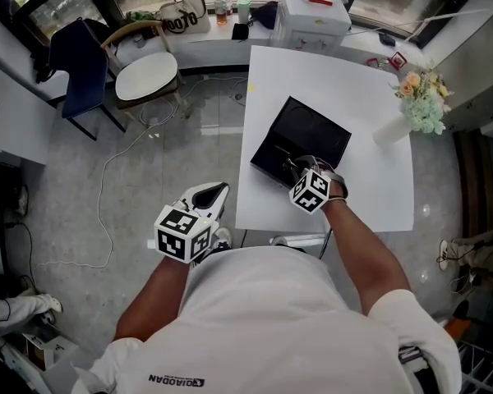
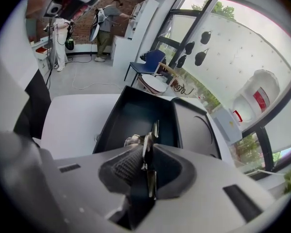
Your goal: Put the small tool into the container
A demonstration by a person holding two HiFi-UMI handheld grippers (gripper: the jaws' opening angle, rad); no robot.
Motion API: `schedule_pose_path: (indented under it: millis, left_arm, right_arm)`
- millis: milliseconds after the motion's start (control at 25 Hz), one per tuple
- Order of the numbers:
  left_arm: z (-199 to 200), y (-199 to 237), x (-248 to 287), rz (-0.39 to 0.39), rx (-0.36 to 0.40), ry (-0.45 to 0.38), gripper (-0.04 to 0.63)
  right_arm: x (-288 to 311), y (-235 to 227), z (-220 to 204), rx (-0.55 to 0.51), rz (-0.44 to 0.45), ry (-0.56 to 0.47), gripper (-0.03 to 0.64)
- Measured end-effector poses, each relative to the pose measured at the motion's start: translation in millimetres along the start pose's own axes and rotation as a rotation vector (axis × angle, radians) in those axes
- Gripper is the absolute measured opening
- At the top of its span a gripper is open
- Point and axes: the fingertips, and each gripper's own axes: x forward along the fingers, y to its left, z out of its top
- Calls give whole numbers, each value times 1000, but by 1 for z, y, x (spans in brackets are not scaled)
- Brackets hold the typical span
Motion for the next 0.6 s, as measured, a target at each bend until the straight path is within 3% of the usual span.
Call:
schedule_pose_path:
  millis: [240,600]
  left_arm:
    - [0,0,1,-5,-4,-2,9]
    - [4,-11,13,-39,13,1,9]
  right_arm:
    - [3,6,-5,16,23,32,148]
    - [-25,7,-4,102,21,-6,173]
